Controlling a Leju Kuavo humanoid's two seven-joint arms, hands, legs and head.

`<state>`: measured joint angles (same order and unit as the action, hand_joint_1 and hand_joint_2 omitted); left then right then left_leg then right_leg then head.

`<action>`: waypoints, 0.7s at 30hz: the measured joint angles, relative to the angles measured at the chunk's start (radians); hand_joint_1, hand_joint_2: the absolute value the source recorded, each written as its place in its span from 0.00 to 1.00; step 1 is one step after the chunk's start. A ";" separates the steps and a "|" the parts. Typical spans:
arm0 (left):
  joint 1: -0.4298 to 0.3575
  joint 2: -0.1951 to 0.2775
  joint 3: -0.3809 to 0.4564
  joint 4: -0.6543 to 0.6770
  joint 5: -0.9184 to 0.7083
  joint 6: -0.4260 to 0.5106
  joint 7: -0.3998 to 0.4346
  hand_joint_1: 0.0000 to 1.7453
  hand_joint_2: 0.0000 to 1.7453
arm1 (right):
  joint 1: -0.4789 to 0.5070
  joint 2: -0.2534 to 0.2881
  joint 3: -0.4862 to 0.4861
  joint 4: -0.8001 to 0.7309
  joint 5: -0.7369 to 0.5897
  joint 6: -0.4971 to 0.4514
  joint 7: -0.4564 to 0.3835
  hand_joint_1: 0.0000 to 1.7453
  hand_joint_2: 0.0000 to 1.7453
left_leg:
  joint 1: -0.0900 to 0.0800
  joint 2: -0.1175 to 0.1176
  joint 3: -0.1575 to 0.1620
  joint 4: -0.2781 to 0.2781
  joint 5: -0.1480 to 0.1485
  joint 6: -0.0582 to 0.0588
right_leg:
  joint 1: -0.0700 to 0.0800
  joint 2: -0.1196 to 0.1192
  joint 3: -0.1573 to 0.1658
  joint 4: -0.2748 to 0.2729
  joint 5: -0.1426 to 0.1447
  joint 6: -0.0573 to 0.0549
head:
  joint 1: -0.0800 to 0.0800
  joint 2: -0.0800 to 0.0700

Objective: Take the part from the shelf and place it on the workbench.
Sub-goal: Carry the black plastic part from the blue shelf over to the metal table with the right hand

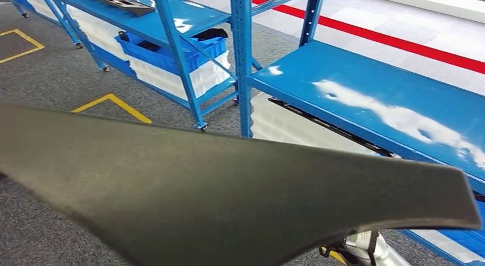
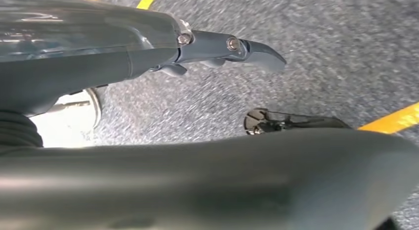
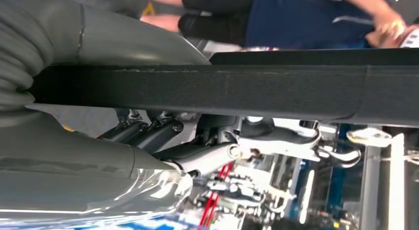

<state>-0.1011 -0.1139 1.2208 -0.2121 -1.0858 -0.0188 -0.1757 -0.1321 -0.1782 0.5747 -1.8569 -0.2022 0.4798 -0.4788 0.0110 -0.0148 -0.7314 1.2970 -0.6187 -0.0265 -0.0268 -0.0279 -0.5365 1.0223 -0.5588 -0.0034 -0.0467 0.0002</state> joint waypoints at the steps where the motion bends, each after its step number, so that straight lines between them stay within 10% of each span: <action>1: 0.001 0.000 0.000 0.000 -0.002 -0.002 0.001 0.00 1.00 | 0.000 0.000 0.001 0.002 0.000 0.001 0.000 1.00 1.00 | 0.003 0.003 -0.001 0.004 0.009 -0.003 | 0.000 -0.013 0.001 0.000 -0.002 0.001 | 0.000 0.000; 5: 0.001 -0.005 -0.004 0.000 -0.008 -0.005 0.009 0.00 1.00 | -0.001 -0.001 0.007 0.011 -0.002 0.004 0.007 1.00 1.00 | 0.000 0.055 0.116 -0.219 0.112 0.004 | 0.002 -0.055 0.013 0.001 -0.013 0.014 | 0.000 0.000; 9: 0.006 -0.016 -0.011 0.000 -0.021 -0.005 0.029 0.00 1.00 | -0.004 -0.001 0.018 0.019 -0.009 0.010 0.014 1.00 1.00 | -0.012 0.058 0.131 -0.261 0.113 0.032 | 0.004 -0.079 0.023 -0.005 -0.021 0.036 | 0.001 0.000; 12: 0.008 -0.023 -0.013 0.000 -0.025 -0.002 0.039 0.00 1.00 | -0.006 -0.001 0.026 0.023 -0.017 0.013 0.016 1.00 1.00 | -0.007 0.035 0.137 -0.273 0.119 0.054 | 0.001 -0.014 -0.006 0.070 -0.076 0.042 | 0.001 0.000; 15: 0.003 -0.033 -0.016 0.000 -0.031 -0.003 0.043 0.00 1.00 | -0.003 -0.004 0.029 0.027 -0.025 0.014 0.016 1.00 1.00 | -0.012 0.002 0.138 -0.273 0.118 0.062 | 0.006 0.022 -0.104 0.255 -0.144 0.036 | 0.002 0.000; 17: 0.004 -0.039 -0.017 0.000 -0.035 -0.004 0.048 0.00 1.00 | -0.001 -0.006 0.031 0.027 -0.033 0.014 0.017 1.00 1.00 | -0.014 -0.023 0.141 -0.272 0.117 0.063 | 0.008 0.026 -0.115 0.249 -0.106 0.033 | 0.002 0.000; 21: 0.001 -0.053 -0.024 0.000 -0.044 -0.009 0.054 0.00 1.00 | -0.001 -0.011 0.032 0.020 -0.050 0.014 0.027 1.00 1.00 | -0.014 -0.073 0.140 -0.263 0.113 0.054 | 0.005 0.091 -0.036 0.031 0.016 0.024 | 0.001 0.000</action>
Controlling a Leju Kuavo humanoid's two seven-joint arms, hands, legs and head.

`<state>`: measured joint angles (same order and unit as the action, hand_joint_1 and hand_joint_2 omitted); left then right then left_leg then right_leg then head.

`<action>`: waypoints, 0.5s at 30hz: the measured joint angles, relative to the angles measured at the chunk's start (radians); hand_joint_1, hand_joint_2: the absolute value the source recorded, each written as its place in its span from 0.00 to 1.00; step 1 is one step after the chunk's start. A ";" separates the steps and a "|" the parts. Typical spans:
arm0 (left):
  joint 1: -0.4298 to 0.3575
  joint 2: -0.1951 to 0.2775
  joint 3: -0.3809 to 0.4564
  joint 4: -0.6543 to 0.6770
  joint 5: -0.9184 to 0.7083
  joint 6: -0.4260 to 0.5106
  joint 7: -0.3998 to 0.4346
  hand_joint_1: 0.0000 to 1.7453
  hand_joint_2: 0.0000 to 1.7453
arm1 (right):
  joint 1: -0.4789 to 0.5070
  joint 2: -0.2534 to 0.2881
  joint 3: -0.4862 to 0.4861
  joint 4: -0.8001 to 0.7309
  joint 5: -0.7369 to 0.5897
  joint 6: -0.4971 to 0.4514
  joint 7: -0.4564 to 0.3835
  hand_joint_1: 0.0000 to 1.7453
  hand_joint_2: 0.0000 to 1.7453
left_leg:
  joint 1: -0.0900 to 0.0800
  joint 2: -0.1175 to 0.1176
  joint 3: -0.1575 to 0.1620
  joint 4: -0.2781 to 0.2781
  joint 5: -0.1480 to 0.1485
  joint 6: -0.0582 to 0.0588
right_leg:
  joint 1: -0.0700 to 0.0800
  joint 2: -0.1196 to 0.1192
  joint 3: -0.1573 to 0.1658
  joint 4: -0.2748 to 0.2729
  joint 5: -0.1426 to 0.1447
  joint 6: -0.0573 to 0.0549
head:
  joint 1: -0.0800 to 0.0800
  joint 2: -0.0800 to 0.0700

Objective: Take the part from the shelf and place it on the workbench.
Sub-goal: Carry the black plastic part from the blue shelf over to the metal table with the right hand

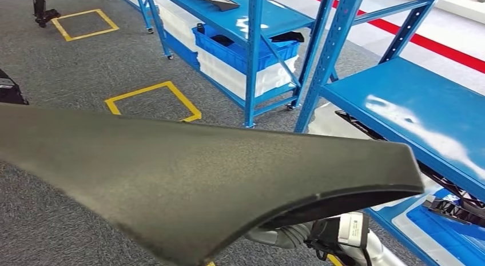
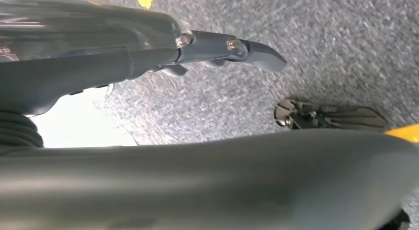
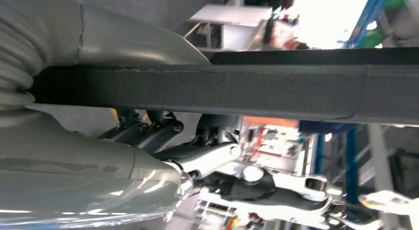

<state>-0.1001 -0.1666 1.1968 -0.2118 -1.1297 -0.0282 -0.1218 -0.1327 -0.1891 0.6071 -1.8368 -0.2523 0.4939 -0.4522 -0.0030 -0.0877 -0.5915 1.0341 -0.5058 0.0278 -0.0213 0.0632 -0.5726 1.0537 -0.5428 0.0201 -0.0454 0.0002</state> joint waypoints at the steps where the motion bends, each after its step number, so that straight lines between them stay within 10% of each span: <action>1: 0.000 -0.003 -0.004 0.000 -0.002 -0.002 0.001 0.00 1.00 | 0.000 -0.002 0.000 -0.002 -0.003 0.000 0.003 1.00 1.00 | 0.001 -0.010 -0.003 0.001 0.000 -0.005 | 0.001 0.010 0.005 -0.014 0.000 -0.003 | 0.000 0.000; 4: 0.005 -0.008 -0.011 0.000 -0.010 -0.008 0.002 0.00 1.00 | -0.006 -0.003 0.003 -0.006 -0.011 0.003 0.012 1.00 1.00 | 0.004 -0.023 -0.009 0.006 -0.005 -0.019 | 0.000 -0.017 0.013 -0.023 0.002 -0.016 | 0.000 0.000; 10: -0.002 -0.014 -0.018 0.000 -0.011 -0.005 0.001 0.00 1.00 | -0.035 -0.003 0.025 -0.007 -0.031 0.016 0.032 1.00 1.00 | 0.015 0.072 -0.145 0.274 -0.117 -0.050 | -0.002 -0.099 0.024 -0.027 -0.006 -0.031 | -0.002 0.000; 15: -0.014 -0.014 -0.018 0.000 0.001 -0.004 -0.006 0.00 1.00 | -0.080 -0.002 0.042 -0.005 -0.049 0.026 0.043 1.00 1.00 | 0.009 0.135 -0.025 0.033 0.007 -0.042 | 0.001 -0.153 0.046 -0.027 -0.025 -0.013 | -0.002 0.000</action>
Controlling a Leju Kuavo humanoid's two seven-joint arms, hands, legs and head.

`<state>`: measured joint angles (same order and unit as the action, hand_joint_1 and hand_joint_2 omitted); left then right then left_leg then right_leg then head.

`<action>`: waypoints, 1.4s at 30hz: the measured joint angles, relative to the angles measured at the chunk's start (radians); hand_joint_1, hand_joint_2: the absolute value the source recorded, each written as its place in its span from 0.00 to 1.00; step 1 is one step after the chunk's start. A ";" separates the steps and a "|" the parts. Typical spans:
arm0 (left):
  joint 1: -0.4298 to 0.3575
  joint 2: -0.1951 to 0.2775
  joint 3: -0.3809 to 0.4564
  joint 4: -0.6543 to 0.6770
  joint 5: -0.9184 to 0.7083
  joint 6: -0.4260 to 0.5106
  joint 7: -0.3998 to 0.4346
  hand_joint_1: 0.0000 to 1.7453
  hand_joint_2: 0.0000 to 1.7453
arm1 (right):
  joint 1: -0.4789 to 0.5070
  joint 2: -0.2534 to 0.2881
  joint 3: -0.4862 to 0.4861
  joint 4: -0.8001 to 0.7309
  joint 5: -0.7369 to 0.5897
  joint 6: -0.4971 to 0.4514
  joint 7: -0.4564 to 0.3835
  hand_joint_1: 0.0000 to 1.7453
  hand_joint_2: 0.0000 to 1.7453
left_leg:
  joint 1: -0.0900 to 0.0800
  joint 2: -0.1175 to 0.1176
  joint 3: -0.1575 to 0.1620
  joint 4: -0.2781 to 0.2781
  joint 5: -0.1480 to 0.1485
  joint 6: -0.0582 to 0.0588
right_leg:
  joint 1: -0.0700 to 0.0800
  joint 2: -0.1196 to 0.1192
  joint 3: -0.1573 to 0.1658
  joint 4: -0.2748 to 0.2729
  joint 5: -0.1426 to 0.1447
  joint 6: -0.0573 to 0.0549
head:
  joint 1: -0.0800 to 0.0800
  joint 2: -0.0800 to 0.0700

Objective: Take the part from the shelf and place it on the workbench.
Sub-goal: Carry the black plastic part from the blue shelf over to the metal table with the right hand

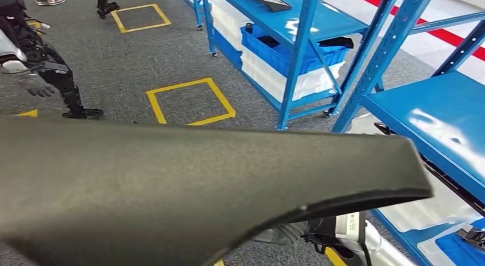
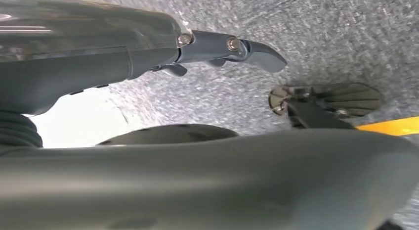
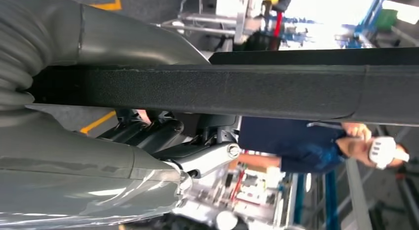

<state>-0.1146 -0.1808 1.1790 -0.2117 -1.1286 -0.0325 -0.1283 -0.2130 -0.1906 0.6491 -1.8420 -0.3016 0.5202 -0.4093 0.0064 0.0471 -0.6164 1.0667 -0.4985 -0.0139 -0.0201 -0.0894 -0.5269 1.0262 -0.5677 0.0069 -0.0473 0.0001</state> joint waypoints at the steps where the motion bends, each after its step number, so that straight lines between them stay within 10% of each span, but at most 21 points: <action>1: -0.003 0.000 0.000 0.000 0.003 0.000 -0.001 0.00 1.00 | -0.006 0.000 0.003 0.001 -0.004 0.000 0.000 1.00 1.00 | -0.006 0.011 0.009 -0.021 0.002 0.006 | 0.002 -0.009 0.002 -0.001 -0.003 0.005 | 0.000 0.000; 4: -0.002 0.001 0.001 0.000 0.009 0.000 -0.004 0.00 1.00 | -0.026 0.004 0.012 0.007 -0.011 0.001 0.000 1.00 1.00 | -0.012 -0.006 0.009 -0.031 0.001 0.026 | 0.000 -0.025 0.011 -0.004 -0.011 0.020 | 0.001 0.000; 6: 0.000 0.003 0.001 0.000 0.012 0.002 -0.008 0.00 1.00 | -0.032 0.005 0.016 0.009 -0.012 0.004 -0.001 1.00 1.00 | -0.008 -0.023 0.015 -0.040 0.004 0.039 | -0.002 0.016 -0.005 0.043 -0.045 0.024 | 0.002 0.000; 10: 0.000 0.006 0.002 0.000 0.015 0.006 -0.013 0.00 1.00 | -0.026 0.003 0.024 0.015 -0.011 0.006 -0.004 1.00 1.00 | -0.009 -0.068 0.021 -0.042 0.001 0.052 | 0.000 0.083 -0.128 0.269 -0.126 0.019 | 0.004 0.000; 15: 0.004 0.011 0.002 0.000 0.015 0.009 -0.017 0.00 1.00 | -0.020 0.002 0.031 0.015 -0.005 0.002 -0.016 1.00 1.00 | -0.009 -0.134 0.027 -0.032 -0.010 0.042 | -0.003 0.141 -0.067 0.053 0.032 0.014 | 0.004 0.000; 18: 0.008 0.015 0.002 0.000 0.015 0.009 -0.020 0.00 1.00 | -0.022 0.001 0.034 0.012 -0.002 -0.003 -0.022 1.00 1.00 | -0.003 -0.162 0.020 -0.030 -0.011 0.027 | -0.001 0.151 -0.053 0.016 0.036 0.009 | 0.004 0.000; 21: 0.008 0.019 0.003 0.000 0.016 0.009 -0.023 0.00 1.00 | -0.028 0.002 0.036 0.006 0.000 -0.005 -0.023 1.00 1.00 | -0.005 -0.125 0.003 0.009 -0.038 0.013 | -0.004 0.117 -0.044 0.009 0.036 -0.006 | 0.003 0.000; 24: 0.000 0.020 0.003 0.000 0.017 0.009 -0.027 0.00 1.00 | -0.029 0.002 0.039 0.003 0.000 -0.005 -0.024 1.00 1.00 | 0.001 -0.069 -0.085 0.182 -0.116 -0.001 | -0.001 0.074 -0.037 0.009 0.030 -0.016 | 0.003 0.000; 26: 0.001 0.020 0.003 0.000 0.019 0.009 -0.028 0.00 1.00 | -0.029 0.002 0.040 0.002 0.000 -0.005 -0.024 1.00 1.00 | 0.005 -0.062 -0.115 0.235 -0.117 -0.006 | 0.001 0.048 -0.032 0.009 0.023 -0.016 | 0.003 0.000; 30: 0.001 0.022 0.004 0.000 0.025 0.010 -0.031 0.00 1.00 | -0.033 0.002 0.041 0.003 -0.003 -0.005 -0.024 1.00 1.00 | -0.002 -0.004 -0.014 0.025 -0.007 0.003 | 0.003 0.008 -0.011 0.009 0.005 -0.003 | 0.003 0.000; 32: -0.002 0.023 0.005 0.000 0.026 0.011 -0.033 0.00 1.00 | -0.036 0.002 0.042 0.003 -0.005 -0.004 -0.025 1.00 1.00 | -0.014 0.019 0.005 -0.017 -0.003 0.013 | 0.006 -0.010 -0.005 0.008 -0.001 0.007 | 0.003 0.000; 36: 0.000 0.031 0.008 0.000 0.027 0.013 -0.035 0.00 1.00 | -0.041 0.002 0.044 0.003 -0.009 -0.002 -0.027 1.00 1.00 | -0.012 -0.015 0.011 -0.032 0.002 0.039 | 0.000 0.007 -0.004 0.035 -0.033 0.024 | 0.004 0.000; 40: -0.004 0.034 0.009 0.000 0.027 0.015 -0.036 0.00 1.00 | -0.032 -0.002 0.043 0.009 -0.011 0.000 -0.030 1.00 1.00 | -0.011 -0.059 0.016 -0.035 0.001 0.051 | 0.001 0.082 -0.123 0.266 -0.129 0.022 | 0.006 0.000; 42: -0.001 0.034 0.009 0.000 0.027 0.015 -0.036 0.00 1.00 | -0.027 -0.004 0.043 0.012 -0.012 0.001 -0.030 1.00 1.00 | -0.011 -0.084 0.020 -0.034 -0.001 0.051 | 0.002 0.087 -0.140 0.266 -0.092 0.021 | 0.006 0.000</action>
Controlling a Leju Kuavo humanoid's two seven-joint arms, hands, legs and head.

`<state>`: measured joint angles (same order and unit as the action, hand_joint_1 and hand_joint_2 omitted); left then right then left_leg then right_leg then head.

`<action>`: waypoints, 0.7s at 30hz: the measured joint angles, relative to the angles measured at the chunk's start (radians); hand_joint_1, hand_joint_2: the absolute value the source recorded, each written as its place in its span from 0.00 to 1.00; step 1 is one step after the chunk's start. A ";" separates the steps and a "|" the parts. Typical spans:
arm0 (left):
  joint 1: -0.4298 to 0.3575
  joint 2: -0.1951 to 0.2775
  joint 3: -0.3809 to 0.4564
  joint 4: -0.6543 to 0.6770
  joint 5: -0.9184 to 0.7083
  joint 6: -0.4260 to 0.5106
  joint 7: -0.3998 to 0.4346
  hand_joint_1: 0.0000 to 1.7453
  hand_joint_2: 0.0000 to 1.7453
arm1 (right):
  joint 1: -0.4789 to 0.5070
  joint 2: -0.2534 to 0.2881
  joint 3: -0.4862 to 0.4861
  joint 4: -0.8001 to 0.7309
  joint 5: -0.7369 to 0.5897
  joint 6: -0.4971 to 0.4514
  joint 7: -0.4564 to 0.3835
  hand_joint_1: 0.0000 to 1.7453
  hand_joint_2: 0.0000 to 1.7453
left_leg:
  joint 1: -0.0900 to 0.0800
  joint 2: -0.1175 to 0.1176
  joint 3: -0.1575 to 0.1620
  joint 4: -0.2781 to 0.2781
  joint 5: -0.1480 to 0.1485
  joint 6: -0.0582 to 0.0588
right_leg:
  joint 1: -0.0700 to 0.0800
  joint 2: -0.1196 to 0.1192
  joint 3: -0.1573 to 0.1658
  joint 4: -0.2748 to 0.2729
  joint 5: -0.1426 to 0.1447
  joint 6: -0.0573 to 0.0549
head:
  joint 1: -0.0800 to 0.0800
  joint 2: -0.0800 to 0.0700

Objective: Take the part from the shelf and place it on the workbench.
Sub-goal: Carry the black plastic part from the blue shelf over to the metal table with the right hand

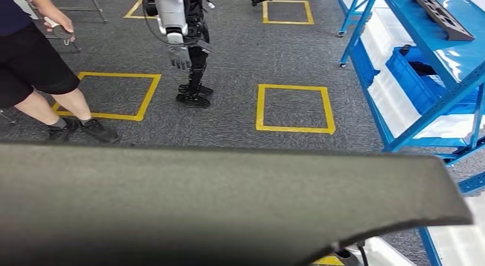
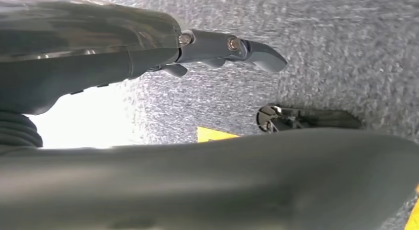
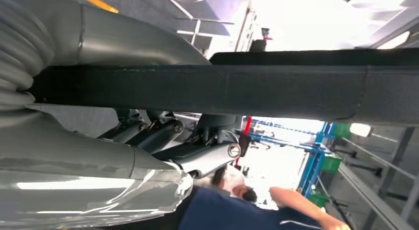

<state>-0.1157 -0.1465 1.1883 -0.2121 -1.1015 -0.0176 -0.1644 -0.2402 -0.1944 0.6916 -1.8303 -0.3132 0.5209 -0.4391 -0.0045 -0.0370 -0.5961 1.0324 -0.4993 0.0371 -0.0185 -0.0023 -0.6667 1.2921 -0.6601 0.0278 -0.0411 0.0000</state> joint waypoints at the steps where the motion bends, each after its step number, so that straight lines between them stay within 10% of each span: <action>1: 0.001 0.000 0.000 0.000 0.000 0.000 0.000 0.00 1.00 | 0.001 0.000 0.000 0.001 0.000 0.001 0.000 1.00 1.00 | 0.001 -0.013 0.003 0.001 -0.002 -0.001 | -0.001 0.006 0.018 -0.056 0.044 -0.001 | 0.000 0.000; 3: 0.001 0.000 0.000 0.000 0.000 0.001 0.000 0.00 1.00 | 0.002 -0.001 -0.001 0.001 0.000 0.004 0.000 1.00 1.00 | 0.002 -0.039 0.004 0.005 -0.006 -0.008 | -0.004 0.049 0.066 -0.185 0.112 -0.003 | 0.000 0.000; 6: 0.002 0.002 0.000 0.000 -0.001 0.001 0.000 0.00 1.00 | 0.007 -0.002 -0.003 0.004 -0.001 0.007 -0.001 1.00 1.00 | 0.008 -0.070 -0.008 0.008 -0.005 -0.024 | -0.003 0.082 0.087 -0.247 0.124 -0.009 | -0.001 0.000; 9: 0.007 0.005 0.000 0.000 -0.003 0.000 0.000 0.00 1.00 | 0.008 0.000 -0.007 0.005 -0.002 0.011 -0.003 1.00 1.00 | 0.010 -0.048 -0.020 0.028 -0.020 -0.040 | -0.004 0.046 0.094 -0.254 0.126 -0.027 | -0.002 0.000; 14: 0.007 0.007 -0.001 0.000 -0.005 -0.002 -0.002 0.00 1.00 | 0.026 0.003 -0.010 0.005 0.006 0.012 -0.010 1.00 1.00 | 0.014 0.022 -0.145 0.275 -0.118 -0.059 | -0.001 -0.027 0.105 -0.258 0.116 -0.037 | -0.002 0.000; 18: 0.015 0.011 -0.001 0.000 -0.006 -0.005 -0.007 0.00 1.00 | 0.033 0.004 -0.010 -0.001 0.015 0.009 -0.016 1.00 1.00 | 0.011 0.065 -0.051 0.086 -0.011 -0.052 | 0.001 -0.070 0.125 -0.258 0.099 -0.026 | -0.002 0.000; 21: 0.011 0.013 -0.002 0.000 -0.006 -0.005 -0.010 0.00 1.00 | 0.033 0.006 -0.010 -0.008 0.019 0.009 -0.020 1.00 1.00 | -0.005 0.093 -0.016 0.016 -0.001 -0.035 | 0.004 -0.094 0.136 -0.260 0.089 -0.012 | -0.002 0.000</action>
<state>-0.1047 -0.1331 1.1868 -0.2117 -1.1071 -0.0225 -0.1748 -0.2070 -0.1884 0.6816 -1.8383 -0.2939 0.5303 -0.4592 -0.0098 0.0558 -0.6124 1.0489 -0.5003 0.0020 -0.0148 -0.0964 -0.5309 1.0325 -0.5710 0.0161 -0.0433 0.0000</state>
